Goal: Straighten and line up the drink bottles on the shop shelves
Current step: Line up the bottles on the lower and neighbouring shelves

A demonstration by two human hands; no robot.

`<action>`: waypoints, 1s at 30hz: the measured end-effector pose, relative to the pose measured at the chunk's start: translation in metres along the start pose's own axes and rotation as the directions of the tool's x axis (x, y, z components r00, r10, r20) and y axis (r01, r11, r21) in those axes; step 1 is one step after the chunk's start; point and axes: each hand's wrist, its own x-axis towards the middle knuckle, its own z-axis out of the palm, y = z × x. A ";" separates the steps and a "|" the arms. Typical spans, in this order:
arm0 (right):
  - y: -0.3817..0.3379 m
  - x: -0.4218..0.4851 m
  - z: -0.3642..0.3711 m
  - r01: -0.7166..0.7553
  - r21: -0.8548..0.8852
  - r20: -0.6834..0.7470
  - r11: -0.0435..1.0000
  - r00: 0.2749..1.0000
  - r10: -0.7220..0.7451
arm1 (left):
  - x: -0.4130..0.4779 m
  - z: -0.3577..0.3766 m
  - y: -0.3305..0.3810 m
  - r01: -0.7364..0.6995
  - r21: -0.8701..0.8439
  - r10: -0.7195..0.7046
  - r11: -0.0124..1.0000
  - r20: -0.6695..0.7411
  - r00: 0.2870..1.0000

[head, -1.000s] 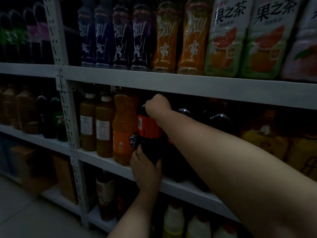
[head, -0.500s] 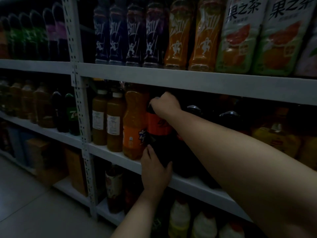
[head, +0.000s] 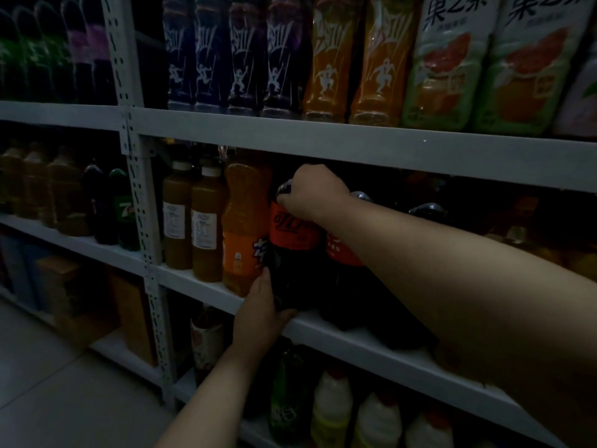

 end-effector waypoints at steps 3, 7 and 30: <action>0.003 -0.003 -0.004 0.046 -0.098 -0.074 0.994 0.996 -0.053 | -0.002 -0.004 0.004 -0.037 0.237 0.043 0.971 -0.022 0.999; 0.000 -0.006 -0.002 0.033 -0.207 -0.115 0.978 0.992 -0.058 | -0.007 0.006 0.015 -0.019 0.163 0.024 0.986 -0.025 0.999; 0.197 -0.271 0.038 -0.191 -0.033 -0.473 0.981 0.868 0.154 | -0.053 0.064 0.094 -0.331 0.145 0.349 0.932 -0.123 0.929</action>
